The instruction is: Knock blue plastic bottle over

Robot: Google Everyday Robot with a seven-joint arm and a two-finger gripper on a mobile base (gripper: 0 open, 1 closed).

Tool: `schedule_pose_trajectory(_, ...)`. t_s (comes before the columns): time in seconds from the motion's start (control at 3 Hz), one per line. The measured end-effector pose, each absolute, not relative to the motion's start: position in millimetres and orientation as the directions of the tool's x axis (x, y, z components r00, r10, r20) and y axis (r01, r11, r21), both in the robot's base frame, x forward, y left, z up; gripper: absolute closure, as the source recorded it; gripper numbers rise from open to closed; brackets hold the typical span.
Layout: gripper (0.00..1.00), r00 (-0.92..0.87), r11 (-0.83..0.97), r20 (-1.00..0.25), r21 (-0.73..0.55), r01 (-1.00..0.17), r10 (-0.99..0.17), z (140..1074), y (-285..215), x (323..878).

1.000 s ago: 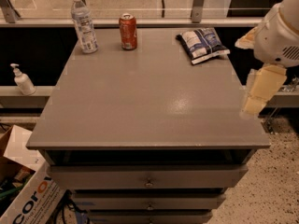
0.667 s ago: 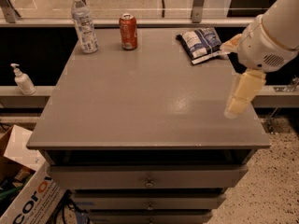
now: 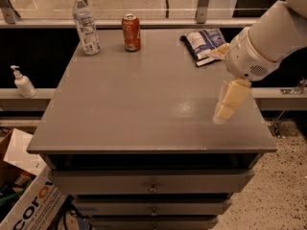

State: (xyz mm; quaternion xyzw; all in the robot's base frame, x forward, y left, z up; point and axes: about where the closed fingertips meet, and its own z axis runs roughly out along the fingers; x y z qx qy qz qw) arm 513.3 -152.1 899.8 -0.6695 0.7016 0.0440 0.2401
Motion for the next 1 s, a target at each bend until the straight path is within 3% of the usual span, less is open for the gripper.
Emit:
schedule_pose_trajectory(0.33,0.00,0.016,0.116,-0.478,-0.245,-0.963,-0.878,900.2,-147.5,516.4)
schedule_pose_trajectory(1.0,0.00,-0.038,0.244,-0.747,-0.169,-0.955,-0.664,892.2,-98.6,581.2)
